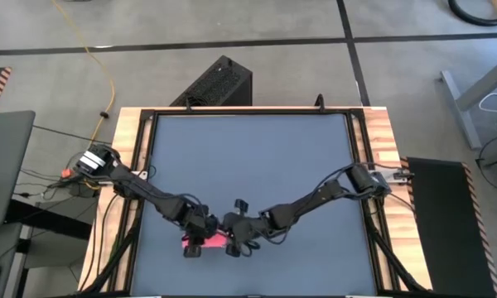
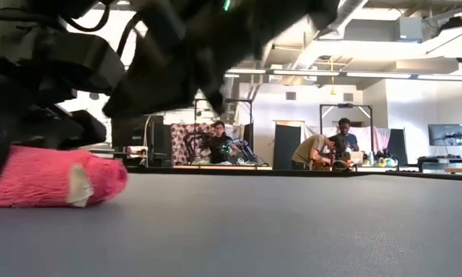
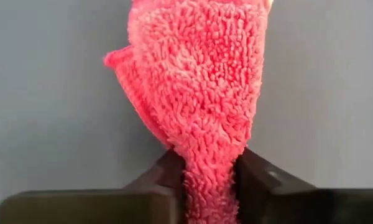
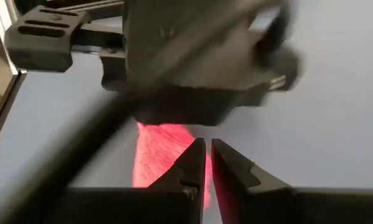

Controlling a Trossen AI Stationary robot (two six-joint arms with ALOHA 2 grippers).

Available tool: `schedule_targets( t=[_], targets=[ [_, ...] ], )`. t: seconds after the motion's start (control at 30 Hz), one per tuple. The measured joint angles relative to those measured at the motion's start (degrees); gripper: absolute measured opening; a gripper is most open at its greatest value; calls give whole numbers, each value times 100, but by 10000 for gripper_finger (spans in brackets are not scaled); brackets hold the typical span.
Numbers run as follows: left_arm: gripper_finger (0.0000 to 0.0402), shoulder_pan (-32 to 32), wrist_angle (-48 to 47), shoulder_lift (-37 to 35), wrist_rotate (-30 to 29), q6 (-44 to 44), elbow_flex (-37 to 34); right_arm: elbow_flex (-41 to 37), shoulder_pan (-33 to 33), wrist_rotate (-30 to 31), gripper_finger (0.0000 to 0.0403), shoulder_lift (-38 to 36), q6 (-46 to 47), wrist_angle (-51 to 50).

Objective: Roll towel
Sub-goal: Roll the pink microfiber towel

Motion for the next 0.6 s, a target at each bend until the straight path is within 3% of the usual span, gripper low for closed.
schedule_targets(
  t=[0.13,0.3,0.47,0.6],
  targets=[
    [23,10,-16,6,398,6,-7,0,255,729,56,-332,-68,-509],
    [12,8,21,5,672,-10,-10,0,585,1766,56,-649,164,-1293],
    [5,15,-25,-267,472,-270,-4,-253,730,1994,54,-955,326,-1341],
    [3,-64,-742,-765,-36,-1259,-63,-791,862,1928,52,-1329,612,-1135]
  ],
)
